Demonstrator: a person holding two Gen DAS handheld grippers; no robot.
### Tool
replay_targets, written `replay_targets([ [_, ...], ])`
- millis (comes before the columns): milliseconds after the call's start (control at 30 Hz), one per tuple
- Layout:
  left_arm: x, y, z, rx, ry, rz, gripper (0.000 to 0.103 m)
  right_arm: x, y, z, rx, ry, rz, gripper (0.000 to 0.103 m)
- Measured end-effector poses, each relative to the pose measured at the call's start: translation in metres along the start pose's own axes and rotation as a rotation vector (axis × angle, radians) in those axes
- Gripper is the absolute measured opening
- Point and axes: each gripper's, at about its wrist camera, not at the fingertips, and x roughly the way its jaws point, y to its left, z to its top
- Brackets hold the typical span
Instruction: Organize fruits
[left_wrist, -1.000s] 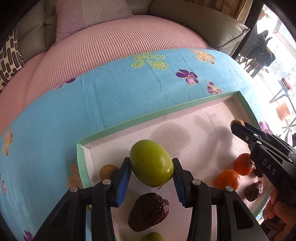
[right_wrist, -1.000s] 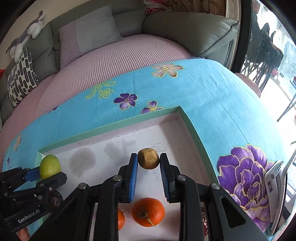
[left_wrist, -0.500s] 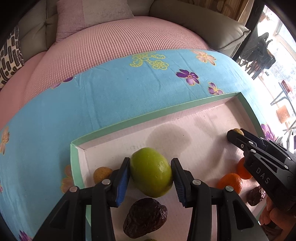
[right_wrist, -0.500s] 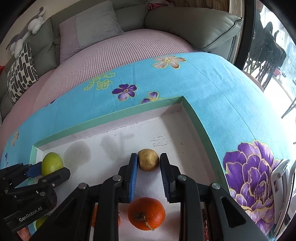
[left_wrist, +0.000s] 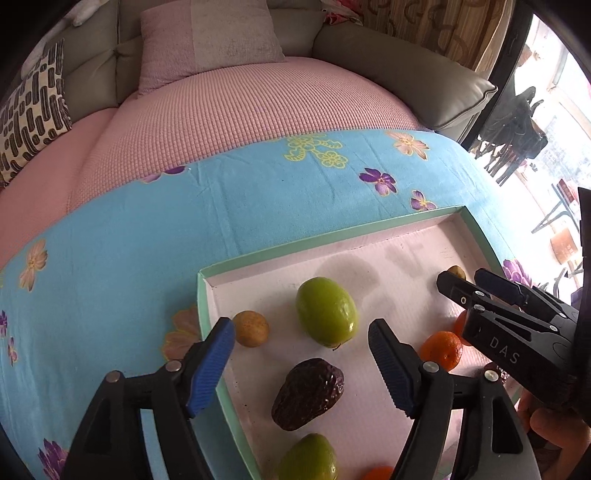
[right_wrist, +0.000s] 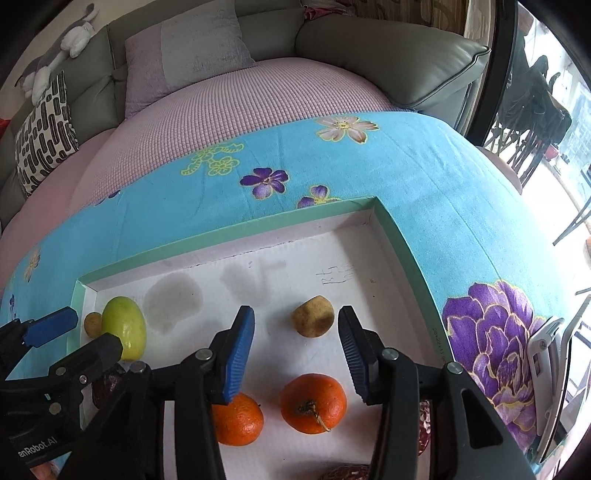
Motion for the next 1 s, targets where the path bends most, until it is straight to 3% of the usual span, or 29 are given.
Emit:
replay_targets([
  [167, -0.032, 0.023, -0.013, -0.039, -0.061, 0.042, 0.092, -0.017, 0.011, -0.005, -0.011, -0.006, 0.001, 0.080],
  [333, -0.066, 0.051, -0.031, -0.097, -0.125, 0.119, 0.099, -0.035, 0.029, -0.018, -0.015, -0.012, 0.011, 0.084],
  [433, -0.088, 0.066, -0.048, -0.137, -0.189, 0.165, 0.101, -0.045, 0.045, -0.029, -0.046, -0.027, 0.005, 0.095],
  [700, -0.124, 0.094, -0.102, -0.205, -0.252, 0.286, 0.103, -0.070, 0.081, -0.072, -0.101, -0.063, 0.018, 0.095],
  [867, -0.127, 0.098, -0.136, -0.184, -0.246, 0.394, 0.103, -0.085, 0.100, -0.102, -0.124, -0.085, 0.032, 0.095],
  [1000, -0.128, 0.100, -0.155, -0.171, -0.229, 0.377, 0.103, -0.092, 0.111, -0.124, -0.144, -0.084, 0.030, 0.095],
])
